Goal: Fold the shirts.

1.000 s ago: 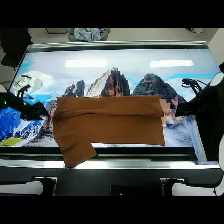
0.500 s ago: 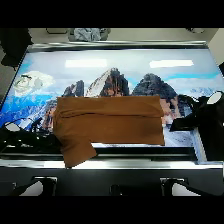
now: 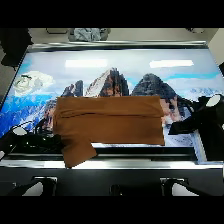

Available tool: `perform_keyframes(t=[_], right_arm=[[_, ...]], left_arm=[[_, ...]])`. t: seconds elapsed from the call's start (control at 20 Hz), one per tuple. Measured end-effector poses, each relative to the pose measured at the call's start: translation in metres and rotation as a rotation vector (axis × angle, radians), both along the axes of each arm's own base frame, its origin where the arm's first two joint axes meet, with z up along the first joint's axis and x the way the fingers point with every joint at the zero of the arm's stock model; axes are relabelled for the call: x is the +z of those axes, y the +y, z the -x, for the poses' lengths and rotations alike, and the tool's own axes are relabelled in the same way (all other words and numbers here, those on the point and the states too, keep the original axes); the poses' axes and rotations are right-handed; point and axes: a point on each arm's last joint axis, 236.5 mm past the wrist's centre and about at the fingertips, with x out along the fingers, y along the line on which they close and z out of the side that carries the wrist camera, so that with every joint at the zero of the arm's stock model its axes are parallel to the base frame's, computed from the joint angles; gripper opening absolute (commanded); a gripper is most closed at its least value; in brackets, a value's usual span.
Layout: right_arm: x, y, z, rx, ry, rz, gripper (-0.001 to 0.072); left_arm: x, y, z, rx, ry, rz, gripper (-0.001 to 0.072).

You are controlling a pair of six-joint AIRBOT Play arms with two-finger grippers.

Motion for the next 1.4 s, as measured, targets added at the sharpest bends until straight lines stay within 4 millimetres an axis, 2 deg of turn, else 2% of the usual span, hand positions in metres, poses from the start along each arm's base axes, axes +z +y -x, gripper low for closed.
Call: perform_keyframes(t=[0.2,0.4,0.55,0.6,0.65,0.7,0.85,1.0,1.2,1.4], right_arm=[[-0.023,0.015,0.023,-0.004,0.052,-0.050,0.0569],[-0.042,0.033,0.027,-0.052,0.040,-0.107,0.0567],[-0.055,0.039,0.027,-0.121,0.039,-0.115,0.0526],[-0.057,0.042,0.027,-0.149,0.042,-0.128,0.0434],[-0.060,0.045,0.027,-0.169,0.043,-0.134,0.0257],[-0.064,0.048,0.026,-0.188,0.040,-0.138,0.0049],[-0.068,0.050,0.025,-0.204,0.031,-0.138,0.0039],[-0.058,0.045,0.011,-0.173,-0.039,-0.123,0.0038],[-0.019,0.038,-0.017,-0.120,-0.171,-0.104,0.0037],[0.020,0.035,-0.062,-0.083,-0.325,-0.069,0.0037]], left_arm=[[-0.001,-0.002,-0.002,-0.005,-0.008,-0.006,0.0028],[-0.001,-0.002,-0.002,-0.003,-0.010,-0.010,0.0028],[-0.002,-0.002,-0.002,-0.004,-0.012,-0.011,0.0028],[-0.002,-0.002,-0.003,-0.004,-0.012,-0.012,0.0028],[-0.002,-0.002,-0.003,-0.004,-0.013,-0.012,0.0028],[-0.002,-0.002,-0.003,-0.004,-0.013,-0.013,0.0028],[-0.001,-0.001,-0.004,-0.012,-0.021,-0.016,0.0027],[0.007,0.008,-0.018,-0.040,-0.073,-0.056,0.0026],[0.057,0.008,-0.047,-0.074,-0.209,-0.055,0.0023],[0.110,0.014,-0.084,-0.085,-0.347,-0.080,0.0022]])
